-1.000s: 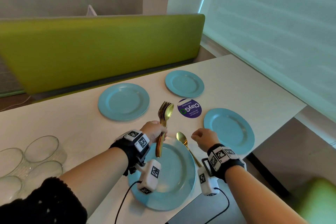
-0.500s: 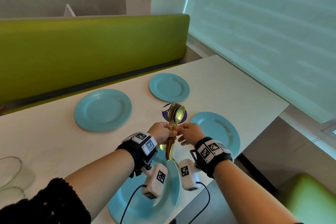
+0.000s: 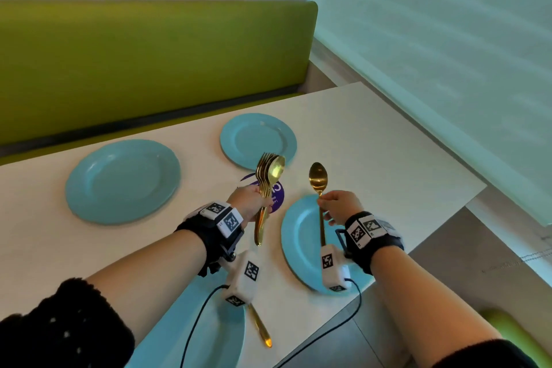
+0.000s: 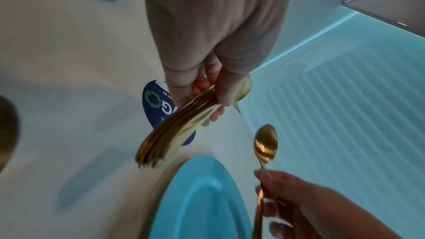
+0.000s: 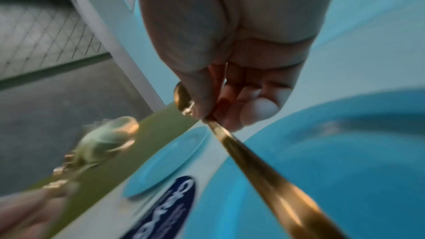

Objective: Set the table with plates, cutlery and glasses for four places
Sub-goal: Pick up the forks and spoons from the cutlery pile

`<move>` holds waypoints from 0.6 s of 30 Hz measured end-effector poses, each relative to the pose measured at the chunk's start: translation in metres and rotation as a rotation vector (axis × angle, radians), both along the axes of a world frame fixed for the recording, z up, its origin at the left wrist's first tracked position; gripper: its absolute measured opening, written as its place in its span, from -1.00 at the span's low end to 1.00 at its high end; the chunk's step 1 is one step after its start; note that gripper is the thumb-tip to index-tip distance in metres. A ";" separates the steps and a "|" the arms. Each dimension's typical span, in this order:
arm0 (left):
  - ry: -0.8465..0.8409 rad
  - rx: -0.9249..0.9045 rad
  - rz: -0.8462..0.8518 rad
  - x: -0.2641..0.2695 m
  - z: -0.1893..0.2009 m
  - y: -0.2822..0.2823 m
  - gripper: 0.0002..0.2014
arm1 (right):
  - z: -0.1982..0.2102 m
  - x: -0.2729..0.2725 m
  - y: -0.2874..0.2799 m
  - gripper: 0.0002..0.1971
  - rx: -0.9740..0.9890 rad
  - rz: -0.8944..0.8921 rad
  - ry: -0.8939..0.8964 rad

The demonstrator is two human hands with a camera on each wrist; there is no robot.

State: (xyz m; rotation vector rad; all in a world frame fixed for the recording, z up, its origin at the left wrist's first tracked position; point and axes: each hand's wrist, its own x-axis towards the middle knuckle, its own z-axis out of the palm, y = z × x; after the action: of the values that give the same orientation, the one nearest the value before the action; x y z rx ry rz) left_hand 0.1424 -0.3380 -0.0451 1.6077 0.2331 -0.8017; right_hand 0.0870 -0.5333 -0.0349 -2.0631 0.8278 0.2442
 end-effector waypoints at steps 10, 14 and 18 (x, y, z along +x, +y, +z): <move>-0.016 0.077 0.098 0.027 -0.010 -0.011 -0.83 | -0.012 0.006 -0.104 -0.71 -0.636 0.266 0.398; -0.014 0.090 0.114 0.029 -0.013 -0.014 -0.83 | -0.020 0.004 -0.119 -0.69 -0.729 0.328 0.493; -0.004 0.095 0.113 0.030 -0.015 -0.018 -0.83 | -0.029 0.005 -0.125 -0.70 -0.760 0.358 0.549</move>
State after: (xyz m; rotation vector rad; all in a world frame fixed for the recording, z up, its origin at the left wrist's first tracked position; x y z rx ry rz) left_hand 0.1719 -0.3560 -0.0601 1.6695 0.3606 -0.7089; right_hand 0.0916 -0.6584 -0.0636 -2.9276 0.9578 0.8226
